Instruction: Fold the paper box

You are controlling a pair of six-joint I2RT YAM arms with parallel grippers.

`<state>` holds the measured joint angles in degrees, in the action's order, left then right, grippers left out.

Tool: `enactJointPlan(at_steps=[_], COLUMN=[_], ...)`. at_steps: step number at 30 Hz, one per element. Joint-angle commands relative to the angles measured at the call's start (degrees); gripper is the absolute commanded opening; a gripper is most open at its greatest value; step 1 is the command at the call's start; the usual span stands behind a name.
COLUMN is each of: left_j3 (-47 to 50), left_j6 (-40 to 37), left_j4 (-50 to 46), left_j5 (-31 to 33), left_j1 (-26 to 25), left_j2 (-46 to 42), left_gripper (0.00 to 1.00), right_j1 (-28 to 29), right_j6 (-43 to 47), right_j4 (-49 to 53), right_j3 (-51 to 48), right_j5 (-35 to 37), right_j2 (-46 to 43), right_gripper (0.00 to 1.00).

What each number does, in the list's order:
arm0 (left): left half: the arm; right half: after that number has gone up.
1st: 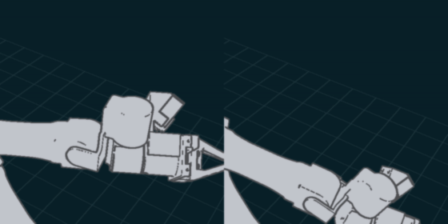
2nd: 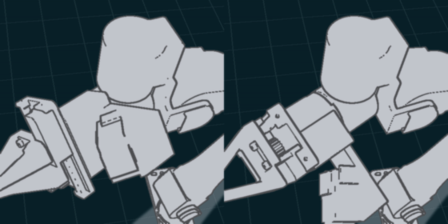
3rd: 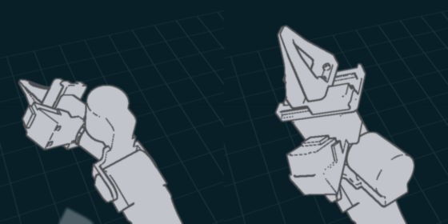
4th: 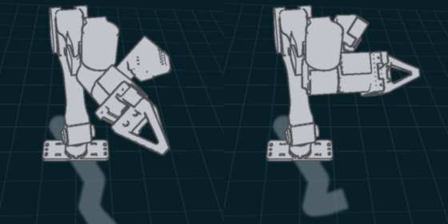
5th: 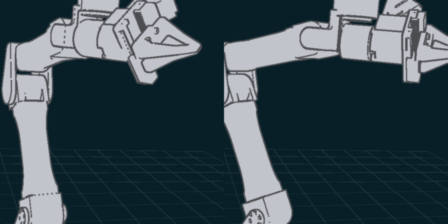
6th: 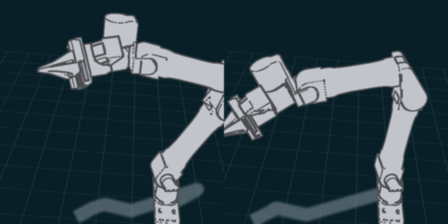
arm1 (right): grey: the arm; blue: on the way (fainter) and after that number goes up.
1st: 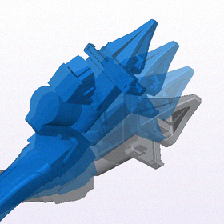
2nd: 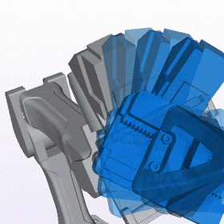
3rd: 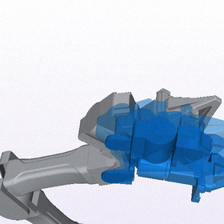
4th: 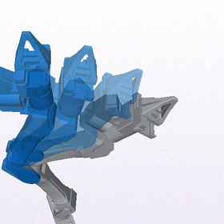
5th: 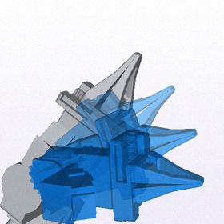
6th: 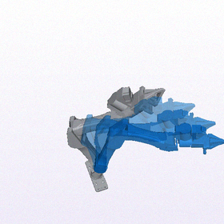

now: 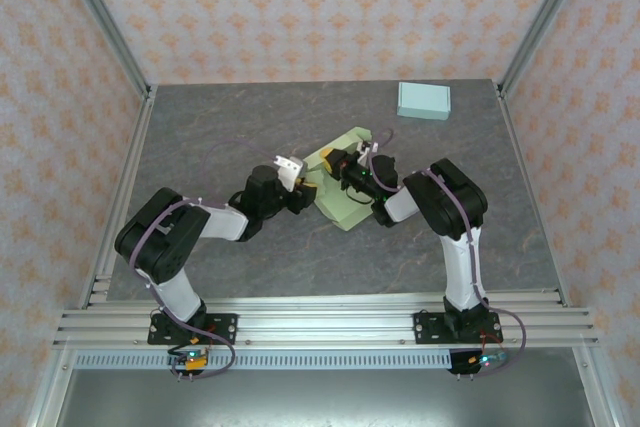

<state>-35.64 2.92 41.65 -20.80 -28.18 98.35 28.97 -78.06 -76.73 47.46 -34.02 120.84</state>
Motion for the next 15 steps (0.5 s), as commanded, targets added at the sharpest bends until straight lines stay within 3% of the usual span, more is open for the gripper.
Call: enactJointPlan(at_steps=[1,8,15], left_j3=[-3.74,-4.34,-5.14], left_j6=[-1.69,0.04,0.61], left_j4=[0.36,1.74,0.7], left_j5=[6.05,13.72,15.33], left_j1=[-2.87,-4.77,-6.08], left_j2=[1.91,4.03,4.31], left_gripper=[0.45,0.33,0.41], right_j1=[0.82,2.47,3.51], right_j6=[1.13,0.91,1.41], right_j4=[-3.67,-3.61,-3.63], right_j3=[-1.84,-3.03,-5.9], right_j5=[2.02,4.38,10.19], right_j2=[-1.49,-2.29,-5.72], right_gripper=[0.0,0.0,0.0])
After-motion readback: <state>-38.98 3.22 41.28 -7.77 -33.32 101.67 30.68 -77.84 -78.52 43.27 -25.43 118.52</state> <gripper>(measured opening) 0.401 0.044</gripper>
